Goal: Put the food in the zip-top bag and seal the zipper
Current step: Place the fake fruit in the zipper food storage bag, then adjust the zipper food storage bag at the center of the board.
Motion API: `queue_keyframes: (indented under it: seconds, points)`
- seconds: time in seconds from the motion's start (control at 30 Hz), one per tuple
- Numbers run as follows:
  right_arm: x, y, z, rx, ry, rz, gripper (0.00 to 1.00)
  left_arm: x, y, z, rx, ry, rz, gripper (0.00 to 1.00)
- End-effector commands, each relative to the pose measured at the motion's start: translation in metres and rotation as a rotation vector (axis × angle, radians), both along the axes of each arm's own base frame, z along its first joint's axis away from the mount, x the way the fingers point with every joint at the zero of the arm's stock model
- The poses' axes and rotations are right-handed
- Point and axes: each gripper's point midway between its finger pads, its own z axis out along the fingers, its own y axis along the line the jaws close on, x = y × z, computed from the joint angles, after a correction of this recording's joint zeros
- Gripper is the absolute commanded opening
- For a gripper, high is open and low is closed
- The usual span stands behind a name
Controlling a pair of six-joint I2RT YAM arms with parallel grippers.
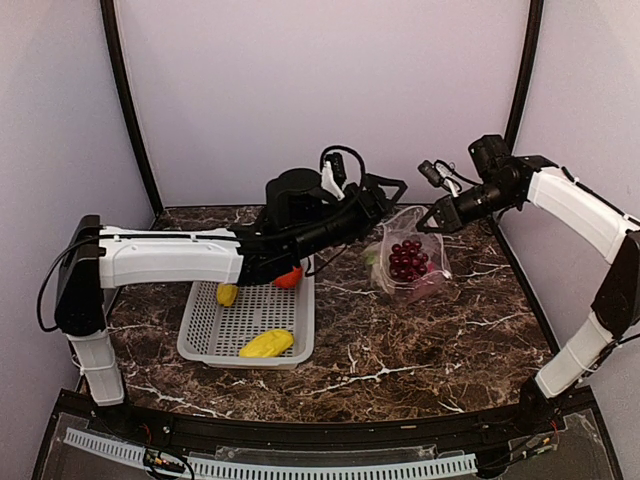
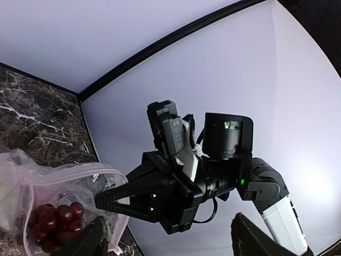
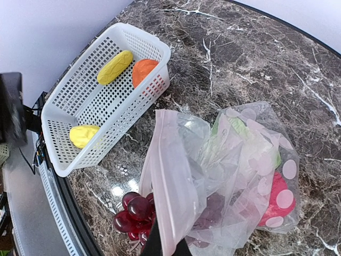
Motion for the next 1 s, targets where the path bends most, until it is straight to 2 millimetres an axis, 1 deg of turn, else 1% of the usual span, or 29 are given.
queue_keyframes:
  seconds: [0.0,0.03,0.07,0.1,0.13,0.17,0.2,0.23,0.27,0.3,0.33,0.37,0.4,0.43,0.47,0.5,0.53,0.57,0.6,0.63,0.7,0.87,0.9,0.93,0.97]
  points:
    - [-0.003,0.000,0.026,0.031,-0.074,-0.001,0.00,-0.005,0.046,-0.017,0.230,-0.086,0.112,0.65]
    - [-0.003,0.001,0.027,0.036,-0.075,0.002,0.00,-0.010,0.049,-0.026,0.262,-0.078,0.108,0.60]
    - [-0.004,0.001,0.026,0.040,-0.074,0.004,0.00,-0.013,0.051,-0.041,0.300,-0.070,0.103,0.52]
    - [-0.004,0.002,0.026,0.045,-0.073,0.006,0.00,-0.016,0.049,-0.050,0.320,-0.064,0.093,0.48]
    - [-0.004,0.002,0.026,0.047,-0.073,0.007,0.00,-0.021,0.047,-0.064,0.349,-0.050,0.077,0.42]
    - [-0.004,0.003,0.026,0.049,-0.073,0.008,0.00,-0.023,0.046,-0.070,0.362,-0.044,0.068,0.38]
    - [-0.003,0.003,0.026,0.050,-0.072,0.008,0.00,-0.027,0.041,-0.081,0.385,-0.034,0.047,0.37]
    - [-0.004,0.003,0.026,0.049,-0.072,0.009,0.00,-0.028,0.038,-0.085,0.393,-0.032,0.039,0.36]
    - [-0.003,0.002,0.026,0.047,-0.074,0.007,0.00,-0.031,0.033,-0.095,0.411,-0.023,0.021,0.36]
    - [-0.003,0.002,0.025,0.044,-0.074,0.006,0.00,-0.032,0.030,-0.097,0.412,-0.017,0.013,0.36]
    - [-0.003,0.002,0.025,0.043,-0.075,0.005,0.00,-0.033,0.026,-0.107,0.426,-0.006,0.003,0.36]
    - [-0.004,0.002,0.024,0.043,-0.075,0.006,0.00,-0.034,0.023,-0.109,0.422,0.003,-0.005,0.35]
    - [-0.004,0.002,0.024,0.042,-0.077,0.005,0.00,-0.034,0.019,-0.118,0.431,0.014,-0.012,0.35]
    - [-0.004,0.001,0.024,0.042,-0.077,0.005,0.00,-0.034,0.016,-0.120,0.426,0.022,-0.022,0.36]
    - [-0.005,0.001,0.023,0.043,-0.076,0.006,0.00,-0.033,0.012,-0.129,0.437,0.032,-0.028,0.36]
    - [-0.005,0.001,0.022,0.044,-0.075,0.008,0.00,-0.034,0.009,-0.128,0.427,0.039,-0.039,0.39]
    - [-0.006,0.002,0.021,0.046,-0.073,0.010,0.00,-0.033,0.005,-0.138,0.438,0.050,-0.046,0.41]
    - [-0.007,0.002,0.019,0.048,-0.068,0.012,0.00,-0.033,0.001,-0.137,0.431,0.053,-0.054,0.43]
    - [-0.008,0.002,0.017,0.049,-0.064,0.015,0.00,-0.032,-0.001,-0.144,0.440,0.060,-0.057,0.44]
    - [-0.009,0.002,0.016,0.051,-0.060,0.018,0.00,-0.031,-0.004,-0.142,0.433,0.060,-0.059,0.44]
    - [-0.010,0.003,0.015,0.053,-0.059,0.022,0.00,-0.029,-0.008,-0.151,0.436,0.078,-0.057,0.45]
    - [-0.012,0.004,0.016,0.066,-0.056,0.031,0.00,-0.021,-0.013,-0.158,0.436,0.118,-0.020,0.41]
    - [-0.012,0.004,0.016,0.067,-0.057,0.031,0.00,-0.018,-0.012,-0.163,0.439,0.134,-0.005,0.41]
    - [-0.013,0.004,0.016,0.068,-0.058,0.031,0.00,-0.017,-0.012,-0.163,0.435,0.138,0.002,0.40]
    - [-0.013,0.004,0.016,0.068,-0.057,0.032,0.00,-0.014,-0.012,-0.168,0.446,0.146,0.012,0.39]
